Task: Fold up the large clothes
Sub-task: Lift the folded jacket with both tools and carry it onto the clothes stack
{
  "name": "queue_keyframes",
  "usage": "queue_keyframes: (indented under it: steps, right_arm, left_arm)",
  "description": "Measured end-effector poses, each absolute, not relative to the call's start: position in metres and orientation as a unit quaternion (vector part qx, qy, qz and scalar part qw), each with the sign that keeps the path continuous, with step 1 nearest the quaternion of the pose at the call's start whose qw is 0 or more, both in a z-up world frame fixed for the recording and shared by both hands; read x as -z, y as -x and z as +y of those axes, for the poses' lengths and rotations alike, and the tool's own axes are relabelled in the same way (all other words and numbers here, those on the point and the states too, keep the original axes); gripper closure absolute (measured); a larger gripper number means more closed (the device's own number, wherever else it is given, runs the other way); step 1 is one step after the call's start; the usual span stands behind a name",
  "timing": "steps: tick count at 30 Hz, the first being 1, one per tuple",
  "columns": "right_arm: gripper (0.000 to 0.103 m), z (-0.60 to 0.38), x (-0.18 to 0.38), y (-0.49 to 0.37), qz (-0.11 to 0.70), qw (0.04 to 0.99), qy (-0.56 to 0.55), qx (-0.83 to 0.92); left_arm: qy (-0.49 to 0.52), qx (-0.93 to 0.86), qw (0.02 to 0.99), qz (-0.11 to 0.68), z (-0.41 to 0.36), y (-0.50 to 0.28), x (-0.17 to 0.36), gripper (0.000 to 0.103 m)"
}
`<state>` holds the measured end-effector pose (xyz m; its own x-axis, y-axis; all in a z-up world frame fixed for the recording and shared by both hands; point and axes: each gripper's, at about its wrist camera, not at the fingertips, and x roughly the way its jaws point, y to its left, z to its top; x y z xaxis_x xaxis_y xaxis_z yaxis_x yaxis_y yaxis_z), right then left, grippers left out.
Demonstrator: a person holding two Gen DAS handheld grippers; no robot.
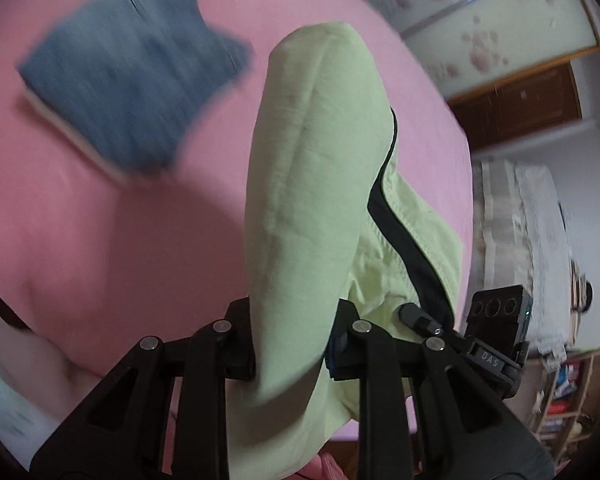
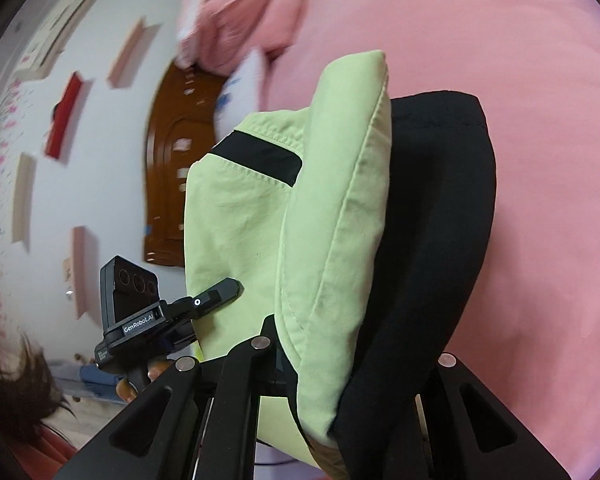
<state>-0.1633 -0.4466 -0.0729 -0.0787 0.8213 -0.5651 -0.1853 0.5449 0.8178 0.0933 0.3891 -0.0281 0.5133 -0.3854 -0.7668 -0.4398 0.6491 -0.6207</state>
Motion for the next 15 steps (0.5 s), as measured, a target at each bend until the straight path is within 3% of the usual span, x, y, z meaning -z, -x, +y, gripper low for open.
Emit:
queue_keyframes:
  steps: [10, 15]
  right_arm:
    - [0.089, -0.250, 0.047, 0.188, 0.549, 0.625, -0.275, -0.481]
    - [0.088, -0.190, 0.052, 0.173, 0.544, 0.625, -0.273, -0.489]
  left_arm:
    - [0.327, -0.106, 0.833, 0.434, 0.572, -0.140, -0.046, 0.083]
    - [0.276, -0.124, 0.837, 0.455, 0.632, -0.197, -0.039, 0.083]
